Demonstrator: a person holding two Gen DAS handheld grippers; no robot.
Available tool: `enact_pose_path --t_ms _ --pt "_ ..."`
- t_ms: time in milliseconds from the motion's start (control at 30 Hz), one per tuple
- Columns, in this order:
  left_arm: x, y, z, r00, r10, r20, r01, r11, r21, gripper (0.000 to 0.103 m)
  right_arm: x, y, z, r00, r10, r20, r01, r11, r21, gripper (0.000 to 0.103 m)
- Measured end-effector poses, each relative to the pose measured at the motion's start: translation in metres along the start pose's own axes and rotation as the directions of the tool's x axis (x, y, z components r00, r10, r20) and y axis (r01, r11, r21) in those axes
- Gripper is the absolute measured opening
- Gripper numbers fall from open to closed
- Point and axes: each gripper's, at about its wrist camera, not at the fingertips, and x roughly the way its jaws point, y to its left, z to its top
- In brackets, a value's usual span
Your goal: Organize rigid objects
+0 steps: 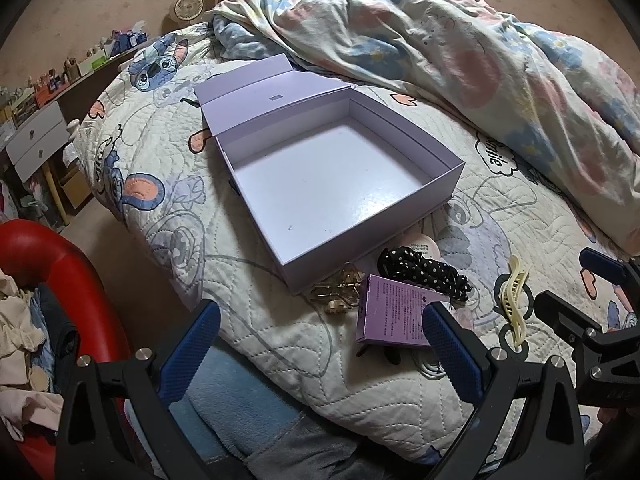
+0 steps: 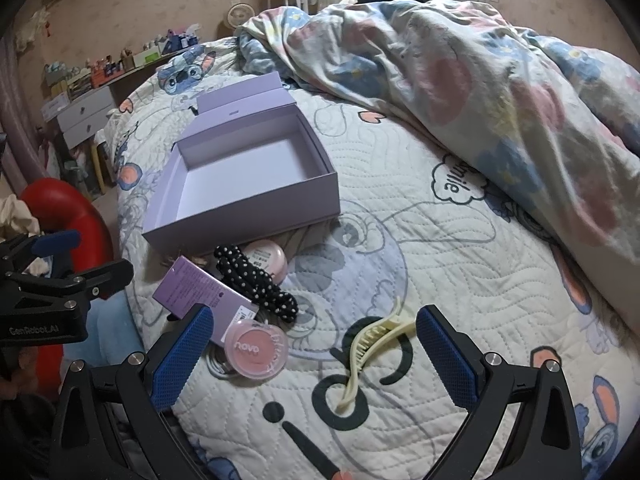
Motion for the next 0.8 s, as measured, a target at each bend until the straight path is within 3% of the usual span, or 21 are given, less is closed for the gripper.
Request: enact_pose_path --t_ms 800 --pt "-0.0001 0.0031 0.0009 1.0 -0.023 -0.012 0.023 1.0 0.001 0.103 0.0071 0.0047 -0.0038 1.0 0.0 0.006 0.0 1.0 0.005 0.103"
